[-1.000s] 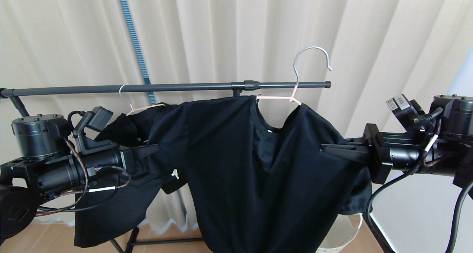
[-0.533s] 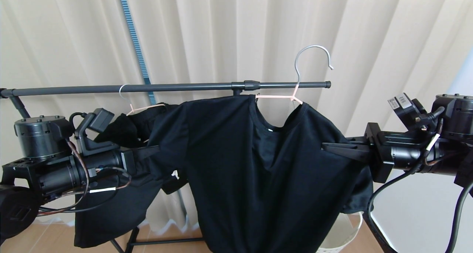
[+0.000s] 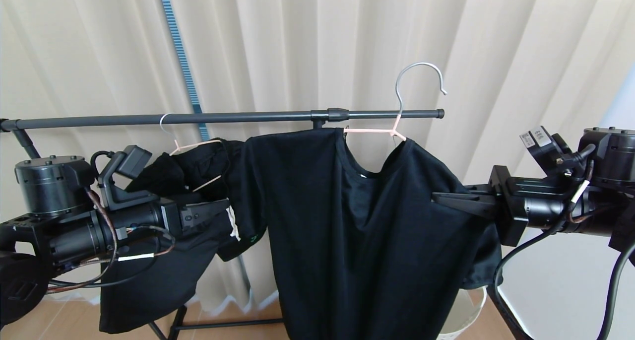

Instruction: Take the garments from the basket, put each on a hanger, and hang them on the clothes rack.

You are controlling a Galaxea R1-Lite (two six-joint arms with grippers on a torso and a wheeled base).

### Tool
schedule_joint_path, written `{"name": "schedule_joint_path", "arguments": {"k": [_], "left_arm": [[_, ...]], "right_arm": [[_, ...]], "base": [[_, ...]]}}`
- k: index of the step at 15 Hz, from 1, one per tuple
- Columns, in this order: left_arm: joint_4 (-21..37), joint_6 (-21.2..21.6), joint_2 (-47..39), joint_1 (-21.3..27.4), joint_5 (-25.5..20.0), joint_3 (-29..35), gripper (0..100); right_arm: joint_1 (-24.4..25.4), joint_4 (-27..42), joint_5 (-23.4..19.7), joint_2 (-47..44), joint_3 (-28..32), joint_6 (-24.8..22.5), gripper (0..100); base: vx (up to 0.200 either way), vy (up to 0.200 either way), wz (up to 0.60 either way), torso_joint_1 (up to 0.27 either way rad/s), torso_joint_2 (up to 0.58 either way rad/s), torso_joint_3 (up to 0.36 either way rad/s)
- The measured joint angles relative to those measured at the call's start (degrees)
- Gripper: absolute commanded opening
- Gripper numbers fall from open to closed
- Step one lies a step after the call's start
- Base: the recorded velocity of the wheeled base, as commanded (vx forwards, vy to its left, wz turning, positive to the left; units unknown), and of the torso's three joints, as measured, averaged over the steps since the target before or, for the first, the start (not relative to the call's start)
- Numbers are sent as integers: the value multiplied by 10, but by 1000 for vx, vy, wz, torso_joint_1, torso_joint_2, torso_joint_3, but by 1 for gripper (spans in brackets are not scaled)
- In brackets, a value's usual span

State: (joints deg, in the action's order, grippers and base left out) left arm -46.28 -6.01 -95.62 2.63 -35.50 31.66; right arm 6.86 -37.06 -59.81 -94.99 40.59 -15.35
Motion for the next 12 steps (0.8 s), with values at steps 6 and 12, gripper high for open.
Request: {"name": "schedule_joint_path", "arguments": {"k": [6,12], "left_arm": [[6,-38,71,15,1,7,100],[289,-4,152,84,4,161,100]], "right_arm": [[42,1,2,-25,-12,-4,0],[89,2,4,-64,-24,-24,0]], "base": [[0,0,0,0,0,0],[0,0,0,0,0,0]]}}
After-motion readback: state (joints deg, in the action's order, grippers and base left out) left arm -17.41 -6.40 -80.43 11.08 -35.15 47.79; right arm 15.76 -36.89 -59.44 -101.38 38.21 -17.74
